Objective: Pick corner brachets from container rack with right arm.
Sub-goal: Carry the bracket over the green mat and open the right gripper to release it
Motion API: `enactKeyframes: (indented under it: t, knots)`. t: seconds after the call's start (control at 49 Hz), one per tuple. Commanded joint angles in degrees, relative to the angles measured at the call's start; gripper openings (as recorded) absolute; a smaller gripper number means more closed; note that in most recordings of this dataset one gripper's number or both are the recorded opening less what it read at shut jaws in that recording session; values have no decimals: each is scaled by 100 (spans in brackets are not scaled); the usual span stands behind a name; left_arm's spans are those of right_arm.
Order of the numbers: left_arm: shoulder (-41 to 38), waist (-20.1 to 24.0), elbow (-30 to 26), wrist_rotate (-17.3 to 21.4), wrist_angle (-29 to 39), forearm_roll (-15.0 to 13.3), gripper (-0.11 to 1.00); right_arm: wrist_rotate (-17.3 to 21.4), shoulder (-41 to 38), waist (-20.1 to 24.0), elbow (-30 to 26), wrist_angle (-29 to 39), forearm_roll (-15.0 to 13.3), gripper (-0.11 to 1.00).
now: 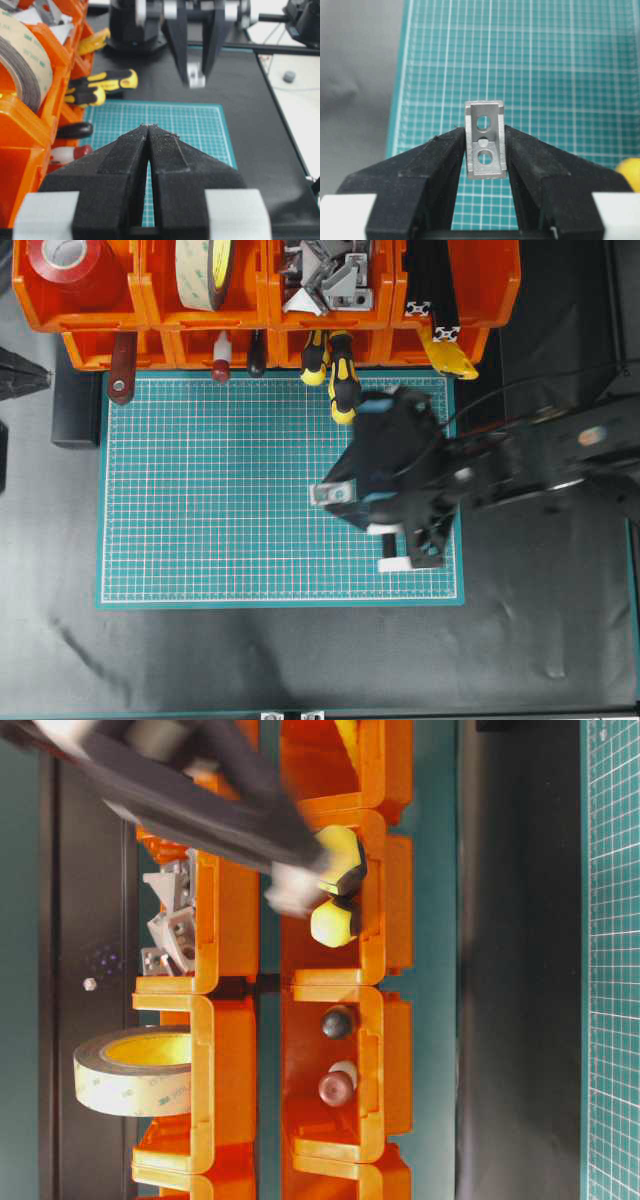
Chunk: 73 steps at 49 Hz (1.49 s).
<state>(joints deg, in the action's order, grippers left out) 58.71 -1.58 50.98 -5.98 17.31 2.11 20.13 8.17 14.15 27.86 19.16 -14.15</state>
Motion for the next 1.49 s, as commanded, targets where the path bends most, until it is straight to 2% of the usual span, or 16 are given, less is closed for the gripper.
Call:
enactKeyframes:
  t: [0.0, 0.265, 0.449, 1.061, 1.368, 1.408, 1.47]
  knots:
    - [-9, -9, -35, -9, -26, 9, 0, 9, -255, 18, -88, -202, -9, 24]
    - [9, -18, 18, -18, -35, 9, 0, -9, -1151, -70, -88, -896, -18, 24]
    - [18, -70, 18, -18, -44, 9, 0, -9, -1397, -185, -105, -1230, -18, 24]
    - [35, -105, 18, -9, -62, 9, 0, -18, -1538, -378, -53, -1230, -18, 24]
    - [158, -149, -9, 9, -35, 18, 0, -9, -1503, -264, -167, -1134, -18, 25]
    - [158, -158, 0, 18, -35, 9, 0, 0, -1494, -246, -202, -1090, -18, 30]
    - [158, -158, 0, 18, -35, 18, 0, 9, -1503, -211, -255, -993, -18, 45]
